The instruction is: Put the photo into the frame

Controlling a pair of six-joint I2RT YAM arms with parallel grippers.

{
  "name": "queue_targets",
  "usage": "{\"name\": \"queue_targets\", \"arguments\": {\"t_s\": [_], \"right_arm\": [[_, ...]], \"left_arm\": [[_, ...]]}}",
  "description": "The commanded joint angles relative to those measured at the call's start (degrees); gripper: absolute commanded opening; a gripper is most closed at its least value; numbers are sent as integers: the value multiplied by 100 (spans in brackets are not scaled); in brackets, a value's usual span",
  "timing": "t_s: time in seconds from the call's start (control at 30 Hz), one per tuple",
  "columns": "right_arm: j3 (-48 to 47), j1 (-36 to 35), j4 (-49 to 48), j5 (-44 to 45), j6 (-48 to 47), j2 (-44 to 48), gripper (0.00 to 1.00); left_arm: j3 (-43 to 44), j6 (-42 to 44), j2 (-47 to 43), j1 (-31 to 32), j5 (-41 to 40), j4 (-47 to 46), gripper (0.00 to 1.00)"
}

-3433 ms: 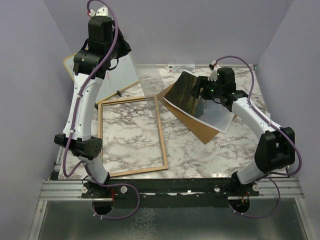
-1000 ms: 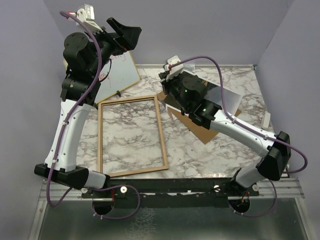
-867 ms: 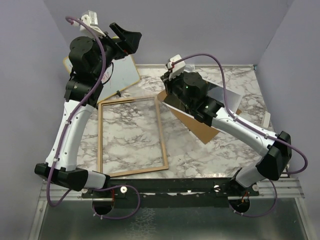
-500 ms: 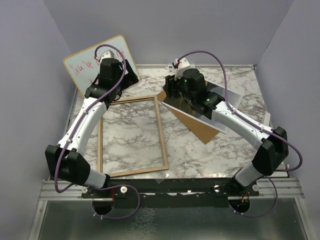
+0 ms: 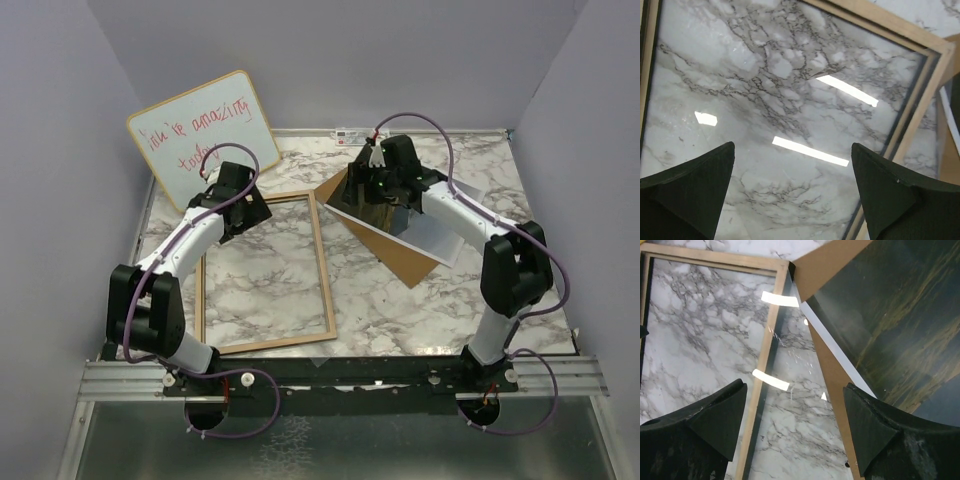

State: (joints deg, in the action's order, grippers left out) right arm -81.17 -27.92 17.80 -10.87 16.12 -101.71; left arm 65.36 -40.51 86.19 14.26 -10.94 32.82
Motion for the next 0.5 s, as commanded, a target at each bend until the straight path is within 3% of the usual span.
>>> {"name": "queue_targets", "arguments": {"t_s": [0.0, 0.3, 0.47], "right_arm": [[-95, 337, 324, -1026, 212, -382, 83], [-203, 516, 349, -1329, 419, -834, 83], [-342, 533, 412, -1460, 529, -1075, 83]], "left_arm": [[-448, -210, -103, -104, -138, 239, 99], [-1391, -779, -440, -134, -28, 199, 99], [-2201, -876, -824, -137, 574, -853, 99]]}}
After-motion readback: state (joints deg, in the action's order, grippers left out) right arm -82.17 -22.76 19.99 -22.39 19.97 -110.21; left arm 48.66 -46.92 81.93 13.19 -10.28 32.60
